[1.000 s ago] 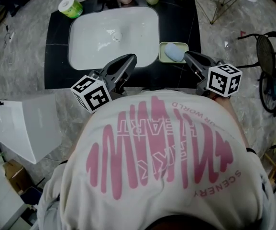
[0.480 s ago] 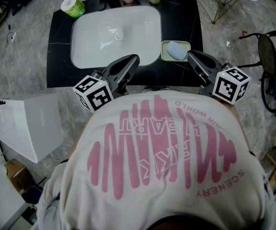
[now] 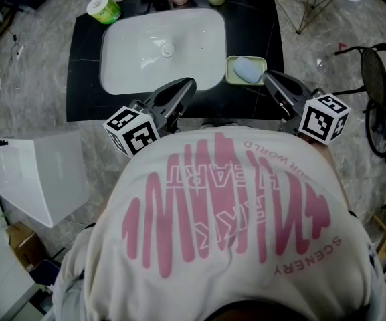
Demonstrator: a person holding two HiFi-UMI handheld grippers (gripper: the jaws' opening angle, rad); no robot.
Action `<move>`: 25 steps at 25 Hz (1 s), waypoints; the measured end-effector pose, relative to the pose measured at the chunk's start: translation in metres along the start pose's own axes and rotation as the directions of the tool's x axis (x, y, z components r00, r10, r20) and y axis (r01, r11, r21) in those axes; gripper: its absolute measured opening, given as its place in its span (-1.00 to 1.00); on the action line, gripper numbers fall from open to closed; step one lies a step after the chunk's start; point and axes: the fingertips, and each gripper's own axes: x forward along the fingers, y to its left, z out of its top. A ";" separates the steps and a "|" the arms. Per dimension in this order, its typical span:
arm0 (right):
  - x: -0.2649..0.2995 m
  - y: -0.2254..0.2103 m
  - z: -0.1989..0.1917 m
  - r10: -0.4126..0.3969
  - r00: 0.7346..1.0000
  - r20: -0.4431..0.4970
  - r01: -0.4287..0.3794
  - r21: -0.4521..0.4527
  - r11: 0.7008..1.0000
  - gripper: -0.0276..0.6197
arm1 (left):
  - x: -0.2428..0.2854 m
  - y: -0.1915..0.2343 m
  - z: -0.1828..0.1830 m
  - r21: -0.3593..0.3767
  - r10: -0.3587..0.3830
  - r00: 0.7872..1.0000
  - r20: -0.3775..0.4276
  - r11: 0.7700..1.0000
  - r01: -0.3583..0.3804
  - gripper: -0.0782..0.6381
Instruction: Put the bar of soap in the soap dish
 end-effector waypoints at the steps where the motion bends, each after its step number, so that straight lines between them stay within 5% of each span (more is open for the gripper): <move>1: 0.000 0.000 -0.001 -0.002 1.000 -0.003 0.002 -0.003 1.000 -0.85 | 0.000 -0.002 -0.001 0.000 -0.004 1.000 -0.002 1.000 0.004 -0.76; 25: 0.000 0.002 -0.020 0.003 0.999 -0.040 -0.003 -0.007 1.000 -0.86 | 0.000 -0.024 -0.026 0.022 -0.045 0.996 -0.083 0.999 0.047 -0.76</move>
